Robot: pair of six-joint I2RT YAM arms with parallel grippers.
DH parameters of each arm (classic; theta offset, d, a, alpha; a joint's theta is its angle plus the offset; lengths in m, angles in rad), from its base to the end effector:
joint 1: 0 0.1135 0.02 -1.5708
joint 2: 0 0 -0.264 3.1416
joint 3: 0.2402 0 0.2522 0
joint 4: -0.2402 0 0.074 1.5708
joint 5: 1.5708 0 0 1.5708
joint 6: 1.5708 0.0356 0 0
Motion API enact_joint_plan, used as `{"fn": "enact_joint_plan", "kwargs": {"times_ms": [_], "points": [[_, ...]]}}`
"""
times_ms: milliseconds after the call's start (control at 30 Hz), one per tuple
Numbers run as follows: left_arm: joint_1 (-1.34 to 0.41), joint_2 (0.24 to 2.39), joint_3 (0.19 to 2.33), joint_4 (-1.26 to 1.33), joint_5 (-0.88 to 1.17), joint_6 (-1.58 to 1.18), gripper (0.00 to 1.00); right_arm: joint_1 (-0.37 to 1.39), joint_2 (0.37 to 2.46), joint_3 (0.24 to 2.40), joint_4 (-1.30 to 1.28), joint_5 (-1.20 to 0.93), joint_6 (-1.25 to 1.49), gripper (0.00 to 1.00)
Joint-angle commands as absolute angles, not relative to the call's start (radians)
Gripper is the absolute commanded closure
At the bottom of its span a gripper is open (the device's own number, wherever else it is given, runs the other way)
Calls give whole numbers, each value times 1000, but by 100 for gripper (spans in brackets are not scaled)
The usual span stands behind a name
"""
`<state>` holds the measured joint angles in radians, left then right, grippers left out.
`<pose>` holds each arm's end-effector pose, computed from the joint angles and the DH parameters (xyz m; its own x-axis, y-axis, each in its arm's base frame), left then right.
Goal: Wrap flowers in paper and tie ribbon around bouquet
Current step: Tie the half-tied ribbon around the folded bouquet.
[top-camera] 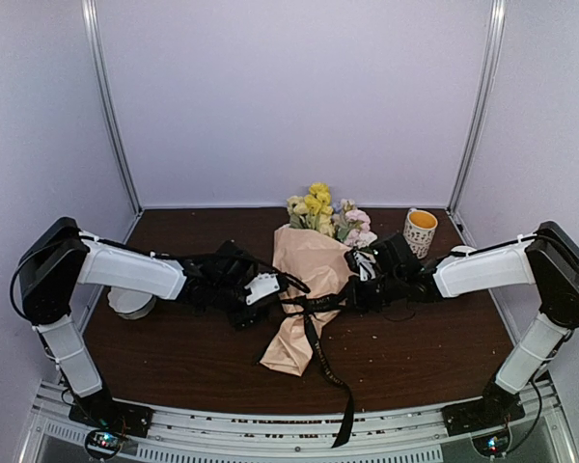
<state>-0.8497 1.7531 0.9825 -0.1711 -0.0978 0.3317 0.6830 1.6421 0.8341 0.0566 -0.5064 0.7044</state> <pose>0.2336 -0.2604 0.1571 -0.2736 0.8022 -0.5306 0.8447 0.4643 0.2663 0.2437 0.2206 0.1694 -0.9389 -0.0339 -0.3424 -0.2871 0.6254 0.7255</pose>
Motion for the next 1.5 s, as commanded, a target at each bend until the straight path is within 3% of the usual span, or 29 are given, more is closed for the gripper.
{"fn": "enact_joint_plan", "kwargs": {"times_ms": [0,133,200,233,500,967,1467], "points": [[-844,1795,972,-35,-52,312,37,684,1622,862,29,-477,680,100],[-842,1814,977,-9,4,306,64,685,1619,862,29,-478,679,100],[-841,1815,978,9,8,291,84,684,1619,862,29,-479,678,100],[-838,1813,978,20,1,281,100,685,1616,862,28,-481,678,100],[-779,1827,1034,11,-111,245,100,704,1564,837,-69,-483,631,100],[-681,2014,1319,-134,-169,268,100,853,1449,549,-70,-464,744,100],[-632,2082,1359,-196,-182,273,100,900,1310,314,-1,-440,884,100]]}}
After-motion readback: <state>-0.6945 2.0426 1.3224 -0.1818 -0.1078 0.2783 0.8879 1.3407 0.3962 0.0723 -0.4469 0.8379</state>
